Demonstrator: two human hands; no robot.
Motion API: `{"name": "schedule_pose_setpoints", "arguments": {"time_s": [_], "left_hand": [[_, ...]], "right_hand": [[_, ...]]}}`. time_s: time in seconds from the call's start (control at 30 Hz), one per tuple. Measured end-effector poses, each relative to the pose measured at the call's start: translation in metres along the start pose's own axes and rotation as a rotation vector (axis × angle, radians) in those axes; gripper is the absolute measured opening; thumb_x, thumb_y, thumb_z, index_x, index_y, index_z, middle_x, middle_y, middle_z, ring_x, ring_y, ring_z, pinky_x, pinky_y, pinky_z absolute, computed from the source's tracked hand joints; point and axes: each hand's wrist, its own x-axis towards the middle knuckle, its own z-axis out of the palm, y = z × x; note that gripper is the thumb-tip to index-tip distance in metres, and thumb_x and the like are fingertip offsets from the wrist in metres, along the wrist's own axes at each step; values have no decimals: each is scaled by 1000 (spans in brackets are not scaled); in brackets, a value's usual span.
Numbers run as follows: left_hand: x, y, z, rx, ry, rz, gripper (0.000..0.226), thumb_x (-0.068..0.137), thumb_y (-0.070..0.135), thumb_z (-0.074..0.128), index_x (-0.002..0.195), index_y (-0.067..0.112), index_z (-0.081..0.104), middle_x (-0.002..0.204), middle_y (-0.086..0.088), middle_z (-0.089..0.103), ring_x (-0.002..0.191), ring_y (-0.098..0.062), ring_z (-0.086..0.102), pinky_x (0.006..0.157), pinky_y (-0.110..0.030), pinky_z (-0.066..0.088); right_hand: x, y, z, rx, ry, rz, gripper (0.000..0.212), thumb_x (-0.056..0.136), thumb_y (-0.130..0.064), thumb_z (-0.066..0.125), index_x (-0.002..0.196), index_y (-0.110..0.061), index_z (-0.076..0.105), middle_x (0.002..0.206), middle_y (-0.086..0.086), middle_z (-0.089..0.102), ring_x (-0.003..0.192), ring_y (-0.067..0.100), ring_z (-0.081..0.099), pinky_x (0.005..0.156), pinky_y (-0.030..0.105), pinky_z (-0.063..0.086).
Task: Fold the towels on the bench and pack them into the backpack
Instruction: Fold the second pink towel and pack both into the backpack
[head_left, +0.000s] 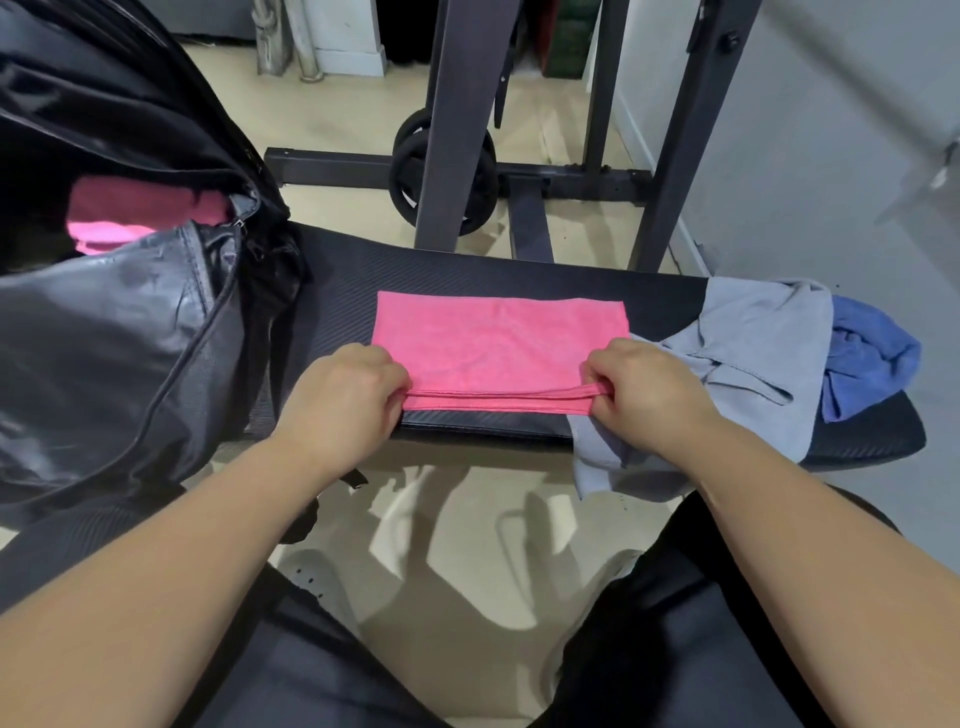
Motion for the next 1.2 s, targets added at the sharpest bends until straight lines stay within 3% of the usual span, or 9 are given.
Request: {"name": "schedule_pose_setpoints", "arguments": {"time_s": [0.1, 0.23, 0.4, 0.5, 0.6, 0.73, 0.97, 1.07, 1.2], "left_hand": [[1, 5, -3, -8, 8, -51, 28, 92, 34, 59, 75, 16, 71, 77, 0, 61, 78, -28, 57, 62, -40, 51], [18, 12, -11, 26, 28, -116, 46, 99, 44, 47, 67, 16, 61, 64, -1, 53, 68, -33, 58, 56, -35, 38], [45, 19, -13, 60, 81, -158, 43, 97, 43, 46, 121, 12, 64, 111, -15, 65, 101, -39, 59, 84, -50, 51], [46, 26, 4, 75, -127, -170, 73, 96, 61, 33, 152, 14, 35, 160, -14, 31, 146, -36, 29, 117, -59, 24], [45, 23, 23, 39, -299, -233, 90, 93, 73, 19, 161, 17, 0, 169, -5, -10, 156, -26, -9, 122, -61, 1], [43, 14, 25, 4, -316, -220, 95, 90, 78, 16, 160, 18, -9, 168, -3, -19, 155, -21, -16, 123, -58, -4], [43, 7, 17, -17, -151, -236, 92, 93, 72, 25, 161, 12, 12, 169, -10, 6, 154, -30, 10, 123, -55, 14], [45, -1, 4, -1, 52, -400, 71, 96, 58, 42, 143, 4, 44, 143, -21, 47, 125, -43, 44, 101, -53, 43], [43, -7, 1, -4, -25, -537, 61, 89, 62, 56, 114, 7, 62, 113, -15, 55, 109, -39, 51, 87, -51, 48]], "right_hand": [[-4, -5, -5, -36, -48, 49, 19, 76, -32, 66, 68, -28, 49, 80, -7, 49, 82, 24, 55, 68, 37, 49], [-3, -17, -15, -145, -45, 139, 52, 88, -69, 51, 62, -24, 50, 73, -7, 53, 74, 20, 52, 64, 34, 43], [30, -41, -18, -236, 160, -24, 56, 96, -65, 38, 110, -17, 63, 112, 8, 60, 108, 31, 55, 90, 45, 48], [46, -46, 0, -257, -92, 19, 80, 95, -74, 23, 159, -26, 24, 167, 12, 15, 153, 34, 13, 123, 55, 13], [49, -35, 22, -212, -225, 136, 89, 89, -82, 9, 160, -33, -10, 168, 7, -18, 154, 30, -18, 122, 58, -9], [47, -21, 26, -184, -198, 180, 93, 86, -85, 7, 159, -33, -14, 167, 8, -20, 154, 29, -20, 120, 61, -11], [43, -47, 25, -180, -17, 106, 92, 88, -81, 11, 161, -27, -8, 167, 11, -19, 153, 29, -22, 119, 62, -14], [46, -55, 27, -114, -29, 36, 88, 91, -79, 14, 160, -30, -9, 167, 5, -21, 152, 26, -24, 119, 61, -16], [52, -47, 35, -112, -195, 112, 89, 88, -82, 11, 160, -34, -11, 167, 5, -23, 152, 27, -25, 119, 62, -13]]}}
